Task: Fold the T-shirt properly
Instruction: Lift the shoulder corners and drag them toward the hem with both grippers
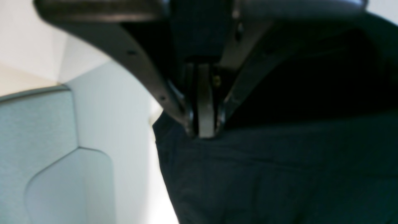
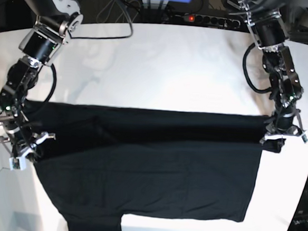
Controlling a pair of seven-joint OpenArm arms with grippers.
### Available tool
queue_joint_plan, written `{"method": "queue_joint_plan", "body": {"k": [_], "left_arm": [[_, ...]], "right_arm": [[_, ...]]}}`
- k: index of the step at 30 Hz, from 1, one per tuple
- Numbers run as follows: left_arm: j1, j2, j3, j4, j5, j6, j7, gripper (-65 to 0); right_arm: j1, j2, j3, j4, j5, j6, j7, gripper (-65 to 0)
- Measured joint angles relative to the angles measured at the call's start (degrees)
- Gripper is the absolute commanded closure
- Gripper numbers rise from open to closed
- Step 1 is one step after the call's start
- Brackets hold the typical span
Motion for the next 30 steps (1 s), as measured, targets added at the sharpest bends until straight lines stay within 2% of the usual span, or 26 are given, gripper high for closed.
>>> {"method": "queue_joint_plan", "body": {"k": [4,13,19,21,24,27,30], "left_arm": [[-2.1,0.0,2.4,-2.6,-0.2,-0.2,-0.3,0.0],[-3.5,0.2,2.3,-4.3,-0.1,0.0,-0.4,0.0],[-4.2,0.1,2.3,-4.3,-0.1,0.0,-0.3,-0.6],[-4.2,0.1,2.3,-4.3,-0.1,0.0,-0.3,-5.8],[-4.2,0.1,2.3,-4.3,-0.1,0.0,-0.3,-20.9],[-4.2,0.1,2.3,-3.9,-0.1,0.0,-0.3,-34.7],[-3.8,0.1,2.0,-2.5,0.0,0.0,-0.4,-41.1]], "right_arm": [[0.2,0.0,-0.2,-0.2,0.0,-0.7,0.7,0.0],[0.3,-0.1,-4.4,-0.5,0.0,-1.0,0.5,0.0],[2.5,-0.1,-4.8,-5.6,0.0,-1.1,0.6,0.0],[2.5,0.0,-4.8,-5.9,0.0,-1.1,0.5,0.0],[3.1,0.1,-4.8,-5.9,0.0,-1.1,0.1,-1.6],[3.6,1.2,-4.9,-5.9,0.0,-1.1,0.4,-12.6],[3.5,1.7,-4.8,-5.9,0.0,-1.1,0.3,-25.5]]}}
